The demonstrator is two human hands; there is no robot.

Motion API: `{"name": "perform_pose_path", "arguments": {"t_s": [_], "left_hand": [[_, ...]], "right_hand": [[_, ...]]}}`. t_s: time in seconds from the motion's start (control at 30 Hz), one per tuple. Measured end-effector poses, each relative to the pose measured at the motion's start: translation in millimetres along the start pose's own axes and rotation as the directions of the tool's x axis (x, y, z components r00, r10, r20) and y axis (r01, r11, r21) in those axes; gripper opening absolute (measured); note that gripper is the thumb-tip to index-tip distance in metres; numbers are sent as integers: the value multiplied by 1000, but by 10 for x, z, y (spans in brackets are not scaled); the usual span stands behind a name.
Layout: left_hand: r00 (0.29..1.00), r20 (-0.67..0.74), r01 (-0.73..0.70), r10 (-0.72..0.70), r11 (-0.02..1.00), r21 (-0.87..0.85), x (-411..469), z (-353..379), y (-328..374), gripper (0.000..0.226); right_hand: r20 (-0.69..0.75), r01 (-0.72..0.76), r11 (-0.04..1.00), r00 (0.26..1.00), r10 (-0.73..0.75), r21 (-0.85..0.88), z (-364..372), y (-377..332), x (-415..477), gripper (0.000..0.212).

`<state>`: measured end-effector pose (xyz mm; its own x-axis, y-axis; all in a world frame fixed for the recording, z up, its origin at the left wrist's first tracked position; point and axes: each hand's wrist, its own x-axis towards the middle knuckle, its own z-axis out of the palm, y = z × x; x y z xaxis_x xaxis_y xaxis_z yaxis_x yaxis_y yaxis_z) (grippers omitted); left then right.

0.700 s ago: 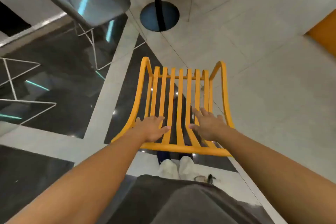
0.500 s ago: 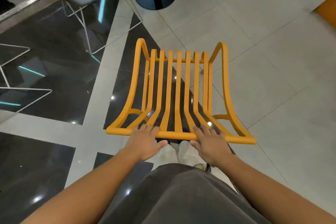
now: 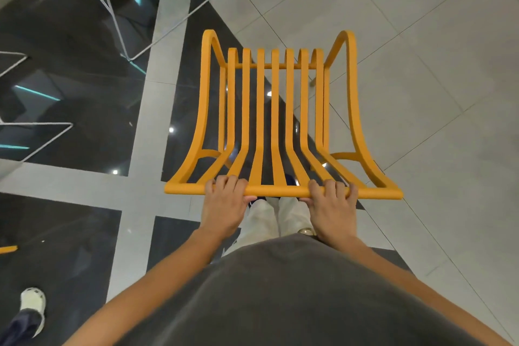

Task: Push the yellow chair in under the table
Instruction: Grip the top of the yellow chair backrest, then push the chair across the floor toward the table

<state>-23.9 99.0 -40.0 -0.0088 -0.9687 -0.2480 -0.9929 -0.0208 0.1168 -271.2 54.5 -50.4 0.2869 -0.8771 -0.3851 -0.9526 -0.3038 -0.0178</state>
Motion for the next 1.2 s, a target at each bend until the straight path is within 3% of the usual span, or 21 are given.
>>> {"name": "perform_pose_path", "arguments": {"t_s": [0.33, 0.53, 0.8, 1.2], "left_hand": [[987, -83, 131, -139, 987, -90, 51, 185, -134, 47], [988, -114, 85, -101, 986, -141, 373, 71, -264, 52], [996, -84, -21, 20, 1000, -13, 1061, -170, -423, 46], [994, -102, 37, -38, 999, -6, 2201, -437, -272, 46]], "right_hand": [[-45, -176, 984, 983, 178, 40, -3, -32, 41, 54], [-140, -131, 986, 979, 145, 107, -74, -8, 334, 50], [-197, -127, 986, 969, 147, 110, -315, 60, 951, 48], [-163, -71, 995, 983, 81, 63, -844, 561, 2063, 51]]}}
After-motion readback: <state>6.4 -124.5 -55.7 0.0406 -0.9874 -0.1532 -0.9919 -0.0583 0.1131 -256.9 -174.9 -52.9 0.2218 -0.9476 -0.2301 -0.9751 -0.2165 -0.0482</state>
